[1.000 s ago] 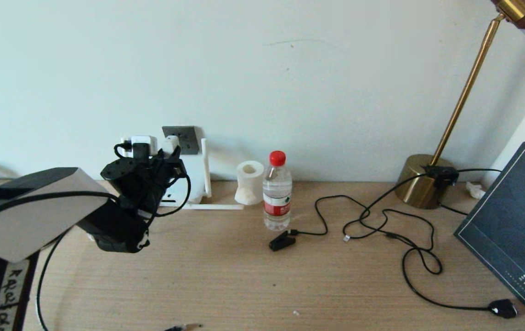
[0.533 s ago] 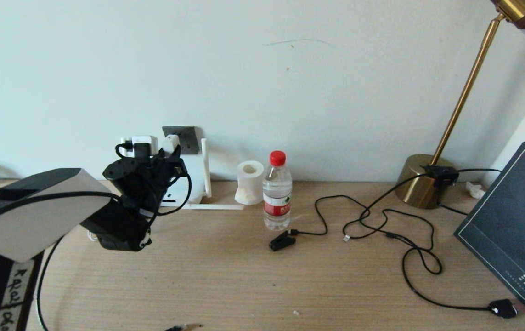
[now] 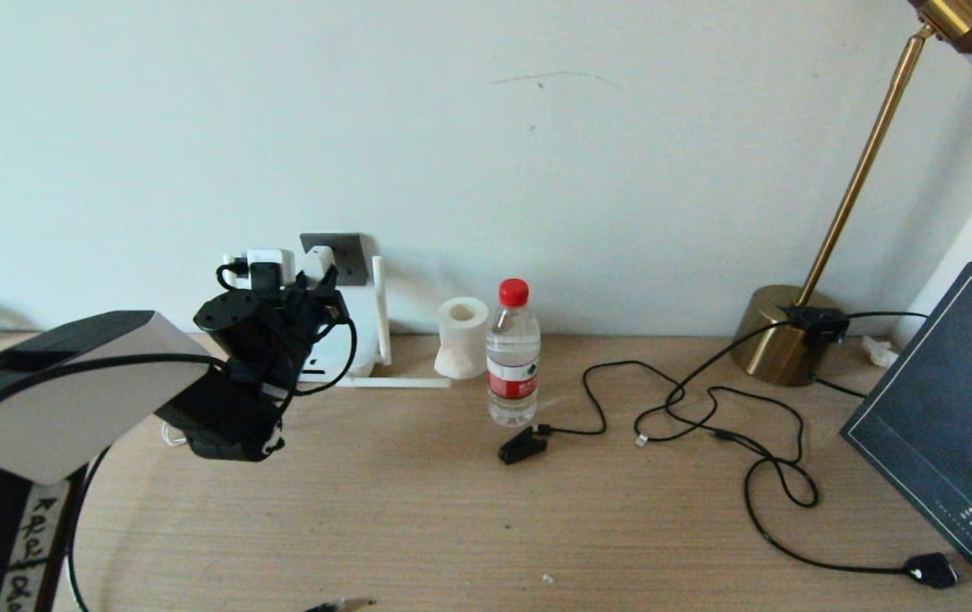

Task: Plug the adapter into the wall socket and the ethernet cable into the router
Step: Plug plug into socket

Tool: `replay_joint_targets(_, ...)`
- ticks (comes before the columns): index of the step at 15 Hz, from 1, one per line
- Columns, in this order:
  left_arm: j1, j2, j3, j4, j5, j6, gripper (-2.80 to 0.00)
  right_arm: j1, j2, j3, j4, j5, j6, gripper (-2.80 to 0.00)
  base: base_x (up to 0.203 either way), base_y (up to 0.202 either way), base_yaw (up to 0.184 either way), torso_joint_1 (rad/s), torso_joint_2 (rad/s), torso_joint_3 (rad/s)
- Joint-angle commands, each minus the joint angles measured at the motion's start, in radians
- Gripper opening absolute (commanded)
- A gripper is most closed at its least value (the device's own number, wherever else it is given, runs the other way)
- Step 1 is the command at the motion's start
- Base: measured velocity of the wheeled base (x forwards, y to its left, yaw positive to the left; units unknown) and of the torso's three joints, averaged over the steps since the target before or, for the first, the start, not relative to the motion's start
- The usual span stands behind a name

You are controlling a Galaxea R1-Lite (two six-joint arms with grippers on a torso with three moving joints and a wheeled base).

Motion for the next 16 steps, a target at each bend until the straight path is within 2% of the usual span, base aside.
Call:
replay_joint_targets(1,0.0,0.005,-0.002,-0.007,0.001,0.0,-2.8,0.0,0.001,0.0,-0.001,0.0,0.0,-2.8,0.0,0.0,0.0,0.0,0.0,0.0)
replay_joint_targets(16,0.005,0.052,-0.088,0.006,-0.002,0.0,-2.8,0.0,0.001,0.0,-0.001,0.0,0.0,-2.8,0.0,0.0,0.0,0.0,0.0,0.0)
